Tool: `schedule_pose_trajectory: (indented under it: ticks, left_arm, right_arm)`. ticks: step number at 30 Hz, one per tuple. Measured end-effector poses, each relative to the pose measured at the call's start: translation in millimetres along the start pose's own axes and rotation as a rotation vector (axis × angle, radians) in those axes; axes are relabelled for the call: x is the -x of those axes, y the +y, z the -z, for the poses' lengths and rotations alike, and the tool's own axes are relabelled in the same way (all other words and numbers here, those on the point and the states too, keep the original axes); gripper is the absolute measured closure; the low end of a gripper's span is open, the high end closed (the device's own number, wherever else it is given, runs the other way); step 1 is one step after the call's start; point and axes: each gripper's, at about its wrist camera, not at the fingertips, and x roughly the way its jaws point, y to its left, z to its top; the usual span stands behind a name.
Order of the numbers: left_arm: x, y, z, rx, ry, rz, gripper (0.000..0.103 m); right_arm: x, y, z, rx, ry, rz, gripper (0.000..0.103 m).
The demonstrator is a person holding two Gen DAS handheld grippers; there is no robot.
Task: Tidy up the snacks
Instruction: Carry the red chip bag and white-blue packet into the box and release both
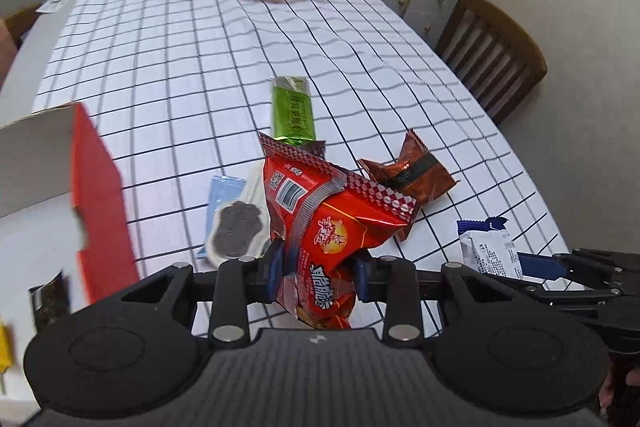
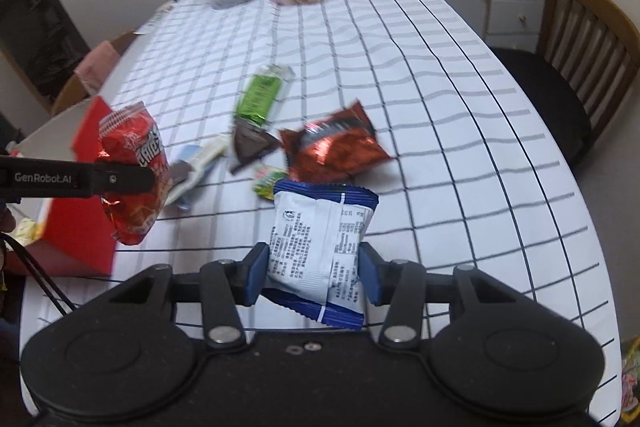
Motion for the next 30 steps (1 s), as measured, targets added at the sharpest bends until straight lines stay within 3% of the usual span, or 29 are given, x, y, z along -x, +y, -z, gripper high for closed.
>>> schedule_pose_trajectory:
  ticks: [9, 16, 30]
  left_arm:
    - [56.8, 30.0, 7.9, 0.05, -0.06, -0.032, 0.07]
    - [98.4, 64.4, 11.6, 0.075, -0.11, -0.099, 0.07]
    - [143.9, 161.0, 39.3, 0.139, -0.124, -0.258, 0.07]
  right_arm:
    - [20.9, 55.7, -15.1, 0.078, -0.048, -0.069, 0.057]
    - [21.0, 114.0, -27.5, 0.146, -0.068, -0.139, 0.057]
    - [-19.3, 232.8, -37.3, 0.284, -0.038, -0.217, 0.057]
